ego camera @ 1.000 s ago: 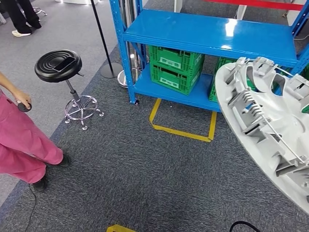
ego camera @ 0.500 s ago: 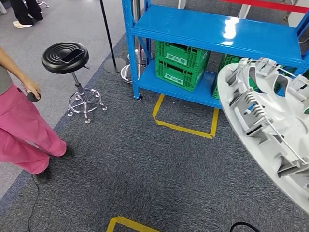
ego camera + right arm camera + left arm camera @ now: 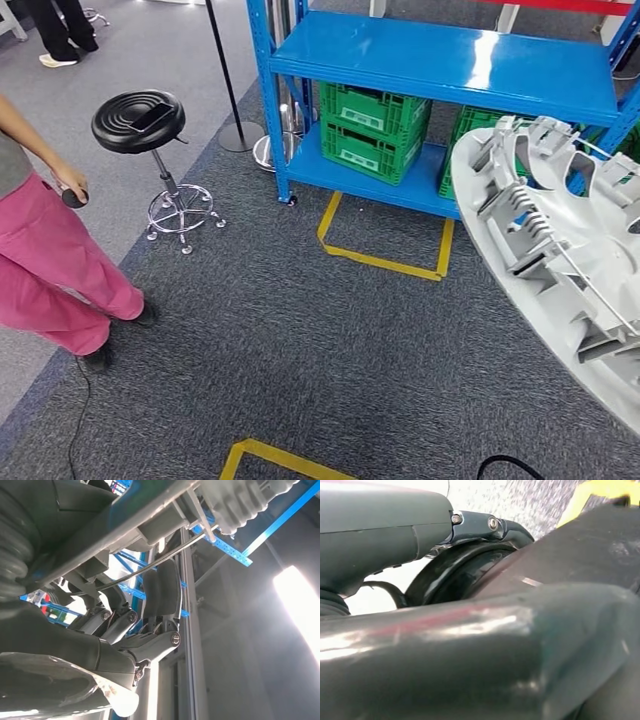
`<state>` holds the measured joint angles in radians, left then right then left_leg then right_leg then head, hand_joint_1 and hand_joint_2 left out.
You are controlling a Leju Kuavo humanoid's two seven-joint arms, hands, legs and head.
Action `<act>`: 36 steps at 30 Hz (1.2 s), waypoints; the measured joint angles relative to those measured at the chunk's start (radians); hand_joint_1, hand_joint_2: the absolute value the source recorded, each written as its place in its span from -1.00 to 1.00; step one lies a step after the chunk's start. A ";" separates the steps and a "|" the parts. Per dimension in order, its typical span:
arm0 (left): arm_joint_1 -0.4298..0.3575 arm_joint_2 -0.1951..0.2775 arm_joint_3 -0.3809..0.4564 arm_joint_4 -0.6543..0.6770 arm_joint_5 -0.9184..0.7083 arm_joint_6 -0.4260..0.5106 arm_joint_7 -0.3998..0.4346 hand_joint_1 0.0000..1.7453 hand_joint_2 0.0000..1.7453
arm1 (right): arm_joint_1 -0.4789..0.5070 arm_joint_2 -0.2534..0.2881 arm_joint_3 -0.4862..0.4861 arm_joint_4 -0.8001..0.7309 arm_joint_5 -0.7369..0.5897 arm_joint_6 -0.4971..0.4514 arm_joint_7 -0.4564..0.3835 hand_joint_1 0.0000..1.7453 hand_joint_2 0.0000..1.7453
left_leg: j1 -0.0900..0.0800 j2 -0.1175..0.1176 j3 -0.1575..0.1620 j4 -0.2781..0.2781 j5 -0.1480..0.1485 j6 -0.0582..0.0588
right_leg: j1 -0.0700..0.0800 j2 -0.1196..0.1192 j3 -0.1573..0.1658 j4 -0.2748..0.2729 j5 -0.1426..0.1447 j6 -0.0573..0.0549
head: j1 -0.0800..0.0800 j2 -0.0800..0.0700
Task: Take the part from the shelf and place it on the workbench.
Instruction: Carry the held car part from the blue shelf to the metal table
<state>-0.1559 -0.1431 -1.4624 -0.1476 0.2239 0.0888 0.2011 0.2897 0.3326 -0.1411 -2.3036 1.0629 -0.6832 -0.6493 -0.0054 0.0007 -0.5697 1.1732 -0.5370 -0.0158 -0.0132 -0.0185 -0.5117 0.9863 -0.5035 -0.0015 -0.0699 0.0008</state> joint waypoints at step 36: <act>0.018 0.008 0.043 0.000 0.049 0.012 -0.006 -1.00 -1.00 | 0.015 0.000 0.026 0.009 -0.073 0.000 -0.044 1.00 1.00 | -0.011 0.004 0.063 -0.187 0.043 0.052 | -0.007 0.004 -0.045 0.014 0.021 0.045 | 0.009 0.000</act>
<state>-0.1381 -0.1351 -1.4195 -0.1476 0.2726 0.1007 0.1952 0.3050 0.3326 -0.1148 -2.2943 0.9897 -0.6832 -0.6933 -0.0162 0.0043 -0.5072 0.9865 -0.4939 0.0357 -0.0203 -0.0140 -0.5562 1.0006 -0.4823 0.0436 -0.0609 0.0011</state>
